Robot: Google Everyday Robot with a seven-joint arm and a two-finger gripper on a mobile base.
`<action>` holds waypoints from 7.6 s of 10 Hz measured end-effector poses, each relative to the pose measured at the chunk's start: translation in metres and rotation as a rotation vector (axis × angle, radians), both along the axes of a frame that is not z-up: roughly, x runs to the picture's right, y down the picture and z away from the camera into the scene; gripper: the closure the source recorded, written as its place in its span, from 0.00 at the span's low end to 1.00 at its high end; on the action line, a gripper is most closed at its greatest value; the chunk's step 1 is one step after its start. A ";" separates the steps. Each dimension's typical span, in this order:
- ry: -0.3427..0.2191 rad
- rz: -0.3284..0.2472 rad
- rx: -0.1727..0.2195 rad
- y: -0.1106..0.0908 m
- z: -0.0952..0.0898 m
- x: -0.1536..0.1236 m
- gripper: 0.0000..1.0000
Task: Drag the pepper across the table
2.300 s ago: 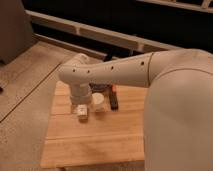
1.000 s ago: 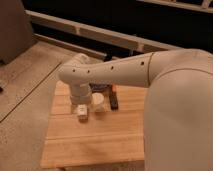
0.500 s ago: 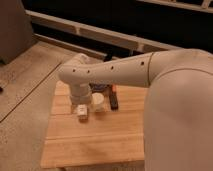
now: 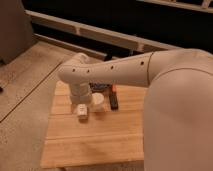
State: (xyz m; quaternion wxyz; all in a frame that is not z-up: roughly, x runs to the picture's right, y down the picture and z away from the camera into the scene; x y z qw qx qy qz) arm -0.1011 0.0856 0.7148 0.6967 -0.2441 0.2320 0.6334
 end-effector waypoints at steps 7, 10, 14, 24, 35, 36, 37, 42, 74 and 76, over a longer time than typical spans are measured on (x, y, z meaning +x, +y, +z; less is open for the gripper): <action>0.023 0.011 0.135 -0.108 0.026 0.088 0.35; 0.007 0.143 0.155 -0.125 0.029 0.136 0.35; 0.032 0.153 0.146 -0.149 0.035 0.187 0.35; 0.072 0.101 0.249 -0.191 0.076 0.218 0.35; 0.044 0.059 0.185 -0.165 0.172 0.256 0.35; 0.045 0.046 0.172 -0.157 0.180 0.258 0.35; 0.047 0.040 0.164 -0.152 0.186 0.261 0.35; 0.017 -0.020 0.094 -0.124 0.209 0.255 0.35; -0.076 -0.103 -0.002 -0.095 0.320 0.212 0.98; -0.063 -0.098 0.005 -0.097 0.322 0.215 1.00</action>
